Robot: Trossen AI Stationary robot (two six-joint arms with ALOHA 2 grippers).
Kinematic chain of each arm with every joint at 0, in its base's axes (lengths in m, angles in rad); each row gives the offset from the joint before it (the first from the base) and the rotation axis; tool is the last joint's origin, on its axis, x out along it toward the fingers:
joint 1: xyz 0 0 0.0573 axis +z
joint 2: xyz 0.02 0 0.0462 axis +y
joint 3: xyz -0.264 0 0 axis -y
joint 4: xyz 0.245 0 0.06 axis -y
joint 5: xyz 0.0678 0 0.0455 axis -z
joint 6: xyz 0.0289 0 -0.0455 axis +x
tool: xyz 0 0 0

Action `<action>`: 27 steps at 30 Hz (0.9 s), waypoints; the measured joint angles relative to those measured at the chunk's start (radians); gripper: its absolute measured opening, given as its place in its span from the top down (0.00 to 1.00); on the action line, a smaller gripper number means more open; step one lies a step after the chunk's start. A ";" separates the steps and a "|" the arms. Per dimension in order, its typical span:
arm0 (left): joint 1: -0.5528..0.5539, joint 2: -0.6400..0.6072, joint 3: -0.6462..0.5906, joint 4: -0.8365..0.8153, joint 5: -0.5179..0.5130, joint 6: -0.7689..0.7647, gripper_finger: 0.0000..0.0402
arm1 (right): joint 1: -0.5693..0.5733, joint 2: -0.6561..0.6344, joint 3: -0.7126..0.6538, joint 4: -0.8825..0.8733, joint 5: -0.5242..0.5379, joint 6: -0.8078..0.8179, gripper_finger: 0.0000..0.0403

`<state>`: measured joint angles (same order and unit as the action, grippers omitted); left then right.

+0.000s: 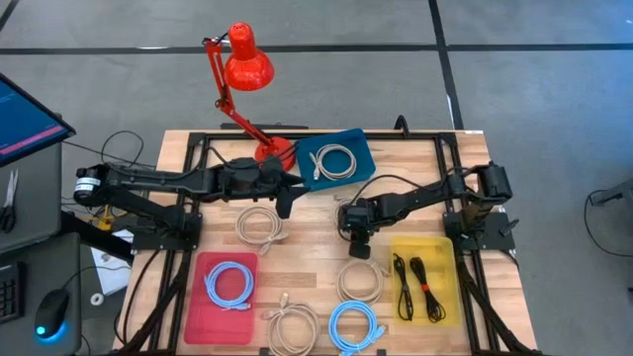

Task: Sort HDMI cables
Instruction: Put the brown HDMI cable into the blue bin

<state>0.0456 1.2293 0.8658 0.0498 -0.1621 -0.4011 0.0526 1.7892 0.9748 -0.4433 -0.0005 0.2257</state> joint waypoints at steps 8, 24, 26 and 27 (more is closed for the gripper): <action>0.000 0.000 0.000 -0.008 -0.001 0.000 0.56 | 0.008 -0.006 0.042 -0.029 -0.006 0.001 0.96; 0.000 0.000 0.000 -0.013 -0.001 0.000 0.56 | 0.058 -0.010 0.355 -0.317 0.063 -0.066 0.96; 0.000 0.000 0.000 -0.013 -0.001 0.000 0.56 | 0.056 -0.010 0.400 -0.363 0.096 -0.080 0.96; 0.000 0.000 0.000 -0.015 -0.001 0.000 0.56 | 0.054 -0.010 0.424 -0.386 0.109 -0.094 0.96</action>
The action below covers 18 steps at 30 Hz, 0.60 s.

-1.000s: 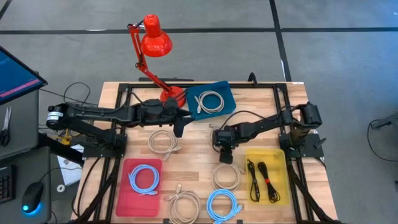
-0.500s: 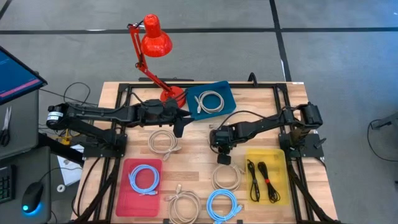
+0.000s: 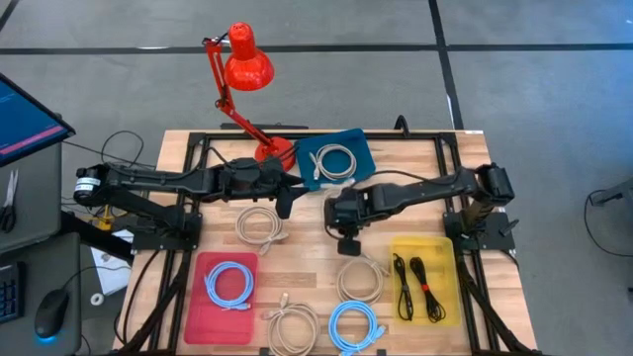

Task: Sort HDMI cables
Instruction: Put the brown HDMI cable into the blue bin

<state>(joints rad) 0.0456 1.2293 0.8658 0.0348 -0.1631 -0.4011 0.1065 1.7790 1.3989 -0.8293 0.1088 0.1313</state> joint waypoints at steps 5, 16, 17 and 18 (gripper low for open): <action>0.000 0.000 0.000 -0.001 0.000 0.000 0.56 | -0.029 -0.001 0.093 -0.061 0.058 -0.086 0.96; 0.000 0.000 0.000 -0.001 0.000 0.000 0.56 | -0.215 -0.001 0.135 -0.052 0.076 -0.244 0.96; 0.000 0.000 0.000 -0.001 0.000 0.000 0.56 | -0.235 -0.001 0.135 -0.050 0.076 -0.255 0.96; 0.000 0.000 0.000 -0.002 0.000 0.000 0.56 | -0.255 -0.001 0.135 -0.046 0.074 -0.266 0.96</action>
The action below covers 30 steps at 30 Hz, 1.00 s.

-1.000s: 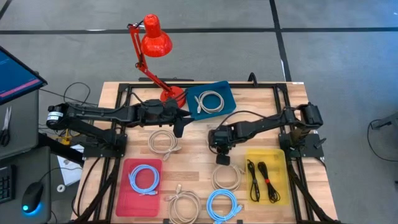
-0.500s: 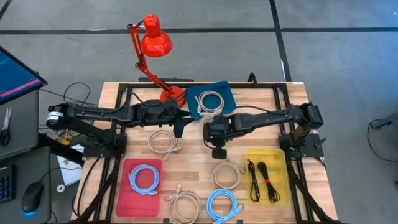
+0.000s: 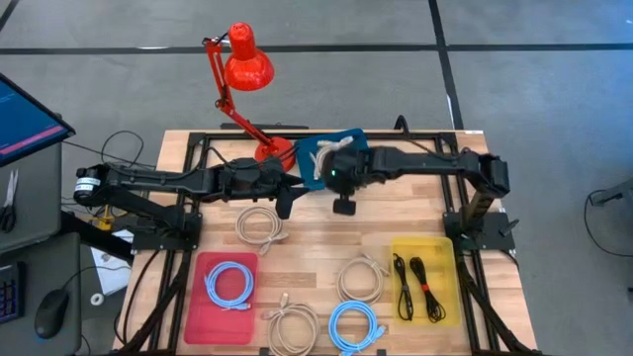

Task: Sort HDMI cables
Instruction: Put the brown HDMI cable into the blue bin

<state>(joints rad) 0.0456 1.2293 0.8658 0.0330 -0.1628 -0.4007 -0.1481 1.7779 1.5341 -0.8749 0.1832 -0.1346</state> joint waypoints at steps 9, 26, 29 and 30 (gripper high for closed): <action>0.002 0.000 0.000 0.000 0.000 0.003 0.56 | -0.161 0.012 0.000 0.135 -0.154 -0.041 0.96; 0.002 0.000 0.000 -0.022 -0.001 0.003 0.56 | -0.227 0.241 0.002 0.303 -0.231 -0.059 0.96; 0.002 0.000 -0.004 -0.025 -0.001 0.001 0.56 | -0.231 0.282 0.000 0.332 -0.235 -0.059 0.96; 0.002 0.000 -0.009 -0.025 -0.002 0.000 0.56 | -0.234 0.291 0.000 0.332 -0.236 -0.059 0.96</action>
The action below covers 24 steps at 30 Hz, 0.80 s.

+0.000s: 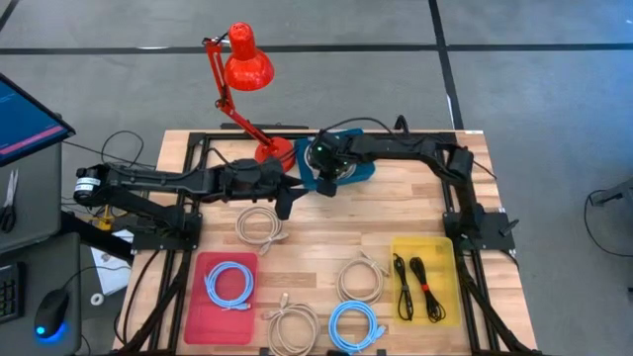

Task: Sort HDMI cables
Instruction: Put the brown HDMI cable into the blue bin

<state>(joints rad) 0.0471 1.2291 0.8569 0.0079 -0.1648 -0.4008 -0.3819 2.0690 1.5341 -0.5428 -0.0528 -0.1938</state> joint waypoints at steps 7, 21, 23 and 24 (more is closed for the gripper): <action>0.000 0.000 -0.028 -0.004 -0.005 -0.008 0.56 | -0.009 0.017 0.000 0.039 0.001 0.001 0.96; 0.000 0.000 -0.028 0.000 -0.018 -0.008 0.56 | -0.009 -0.087 0.000 0.035 0.009 0.009 0.60; 0.000 0.000 -0.028 0.000 -0.018 -0.008 0.56 | -0.009 -0.127 0.000 0.006 0.009 0.008 0.57; 0.000 0.000 -0.028 0.000 -0.018 -0.008 0.56 | -0.009 -0.146 0.000 -0.005 0.009 0.005 0.57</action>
<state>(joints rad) 0.0471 1.2293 0.8284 0.0078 -0.1825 -0.4088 -0.3912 1.9232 1.5341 -0.5475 -0.0438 -0.1884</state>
